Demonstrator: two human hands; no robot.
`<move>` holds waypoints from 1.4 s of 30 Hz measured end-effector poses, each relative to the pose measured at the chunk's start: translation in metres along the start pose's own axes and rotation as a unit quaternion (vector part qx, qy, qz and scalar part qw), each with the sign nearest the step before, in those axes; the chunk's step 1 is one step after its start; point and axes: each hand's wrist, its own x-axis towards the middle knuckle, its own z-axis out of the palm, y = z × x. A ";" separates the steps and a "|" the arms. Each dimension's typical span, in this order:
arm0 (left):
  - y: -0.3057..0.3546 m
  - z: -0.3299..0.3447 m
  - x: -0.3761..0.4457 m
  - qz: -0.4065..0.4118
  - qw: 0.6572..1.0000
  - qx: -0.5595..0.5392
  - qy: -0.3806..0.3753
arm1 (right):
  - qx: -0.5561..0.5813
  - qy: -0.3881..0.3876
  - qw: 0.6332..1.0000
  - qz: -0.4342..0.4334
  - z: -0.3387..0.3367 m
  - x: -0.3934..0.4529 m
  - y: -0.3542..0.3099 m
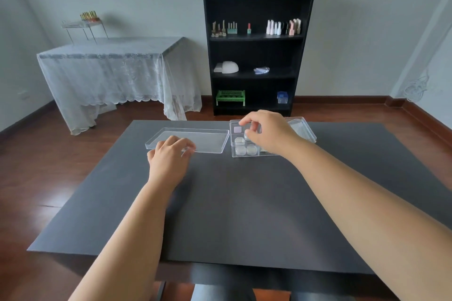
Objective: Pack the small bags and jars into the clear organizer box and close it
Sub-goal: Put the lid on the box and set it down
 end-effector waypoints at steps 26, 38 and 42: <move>0.051 -0.031 0.017 -0.090 0.839 -0.531 0.078 | 0.270 0.203 0.939 0.067 -0.046 -0.015 0.013; 0.102 0.016 0.052 -0.123 0.907 -0.388 -0.108 | 0.352 0.280 0.811 0.374 -0.052 -0.019 0.069; 0.098 0.028 0.052 -0.124 0.931 -0.328 -0.104 | 0.282 0.238 0.850 0.376 -0.040 -0.015 0.075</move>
